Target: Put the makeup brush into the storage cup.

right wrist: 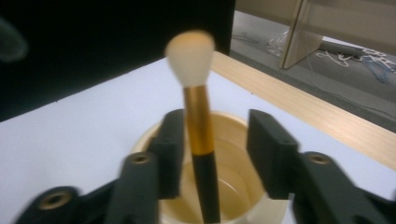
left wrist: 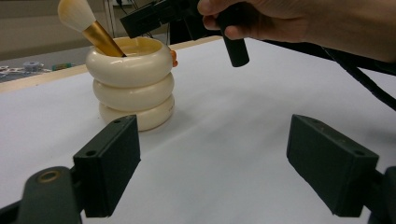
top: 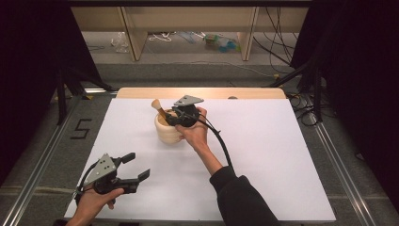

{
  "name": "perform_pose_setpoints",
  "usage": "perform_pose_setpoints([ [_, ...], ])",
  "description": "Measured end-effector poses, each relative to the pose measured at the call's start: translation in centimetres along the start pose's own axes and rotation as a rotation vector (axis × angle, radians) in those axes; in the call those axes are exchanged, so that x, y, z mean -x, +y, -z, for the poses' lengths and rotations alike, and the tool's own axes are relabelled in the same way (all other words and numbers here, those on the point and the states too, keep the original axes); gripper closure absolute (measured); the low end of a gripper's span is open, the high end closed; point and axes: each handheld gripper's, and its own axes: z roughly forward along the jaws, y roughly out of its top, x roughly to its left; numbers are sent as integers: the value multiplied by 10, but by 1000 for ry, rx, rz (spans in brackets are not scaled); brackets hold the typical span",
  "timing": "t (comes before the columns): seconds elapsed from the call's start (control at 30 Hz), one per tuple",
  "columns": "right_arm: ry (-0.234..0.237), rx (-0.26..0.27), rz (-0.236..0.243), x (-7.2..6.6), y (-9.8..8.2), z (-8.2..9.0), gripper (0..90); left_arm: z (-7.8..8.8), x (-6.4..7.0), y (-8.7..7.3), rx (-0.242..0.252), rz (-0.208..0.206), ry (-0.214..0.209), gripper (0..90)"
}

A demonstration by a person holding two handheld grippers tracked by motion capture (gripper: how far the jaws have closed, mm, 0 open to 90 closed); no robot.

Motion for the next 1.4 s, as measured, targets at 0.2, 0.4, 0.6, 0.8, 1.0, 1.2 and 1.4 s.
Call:
perform_pose_setpoints([
  [0.2, -16, 44, -12, -1, 7, 14, 416, 0, 0, 0, -1, 0, -3, 173],
  [0.4, 11, 68, -23, -1, 7, 27, 378, -1, 0, 0, 4, -6, -8, 173],
  [0.6, 13, 76, -28, -1, 3, 38, 349, 0, 0, 0, -4, -1, 8, 172],
  [0.8, 22, 78, -52, 3, -1, 51, 329, -1, 0, 0, -1, 11, -5, 173],
  [1.0, 12, 68, -63, 9, -6, 61, 326, 0, 0, 0, -1, 8, -8, 173],
  [1.2, 5, 74, -57, 15, -10, 70, 322, 0, 0, 0, 1, 11, -8, 172],
  [1.4, -12, 73, -48, 20, -17, 84, 319, -2, 2, 0, 40, 37, -4, 173],
])
